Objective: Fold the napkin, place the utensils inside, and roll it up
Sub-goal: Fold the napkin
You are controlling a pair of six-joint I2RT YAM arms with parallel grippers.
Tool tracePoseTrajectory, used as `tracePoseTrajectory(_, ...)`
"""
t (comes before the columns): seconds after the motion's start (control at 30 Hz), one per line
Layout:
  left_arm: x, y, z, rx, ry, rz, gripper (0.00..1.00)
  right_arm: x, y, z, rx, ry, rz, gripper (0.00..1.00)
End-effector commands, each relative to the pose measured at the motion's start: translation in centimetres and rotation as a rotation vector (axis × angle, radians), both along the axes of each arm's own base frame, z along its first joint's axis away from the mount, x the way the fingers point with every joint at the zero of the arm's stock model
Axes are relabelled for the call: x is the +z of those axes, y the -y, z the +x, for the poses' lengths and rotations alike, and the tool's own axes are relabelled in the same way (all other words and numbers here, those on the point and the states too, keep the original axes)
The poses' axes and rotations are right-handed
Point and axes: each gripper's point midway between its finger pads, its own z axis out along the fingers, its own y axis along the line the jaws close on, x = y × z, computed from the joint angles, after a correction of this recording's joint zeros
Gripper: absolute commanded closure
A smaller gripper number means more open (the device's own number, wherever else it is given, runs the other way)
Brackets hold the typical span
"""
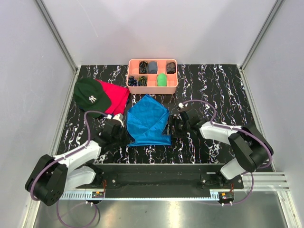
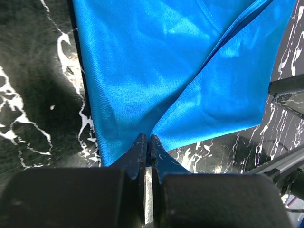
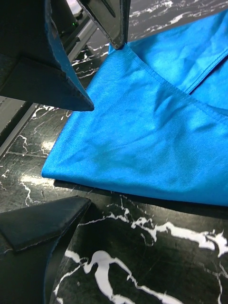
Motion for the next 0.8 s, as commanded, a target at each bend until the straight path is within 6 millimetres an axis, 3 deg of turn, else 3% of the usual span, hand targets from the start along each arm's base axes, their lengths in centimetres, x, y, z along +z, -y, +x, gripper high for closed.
tracePoseTrajectory(0.0, 0.2, -0.8, 0.6, 0.041, 0.045, 0.021, 1.00, -0.3, -0.7, -0.1, 0.019, -0.035, 0.032, 0.20)
tracePoseTrajectory(0.23, -0.1, -0.9, 0.5, 0.039, 0.043, 0.029, 1.00, -1.8, -0.9, -0.6, 0.030, -0.095, 0.025, 0.29)
tracePoseTrajectory(0.37, -0.1, -1.0, 0.6, 0.038, 0.050, 0.039, 1.00, -2.8, -0.6, -0.9, 0.011, -0.131, 0.009, 0.48)
tracePoseTrajectory(0.47, -0.1, -1.3, 0.7, 0.037, 0.052, 0.060, 0.97, -3.6, -0.4, -0.9, -0.007, -0.147, -0.007, 0.52)
tracePoseTrajectory(0.77, 1.8, -3.0, 1.4, 0.074, 0.109, 0.142, 0.43, -5.0, 0.3, -1.3, -0.027, -0.194, -0.064, 0.58)
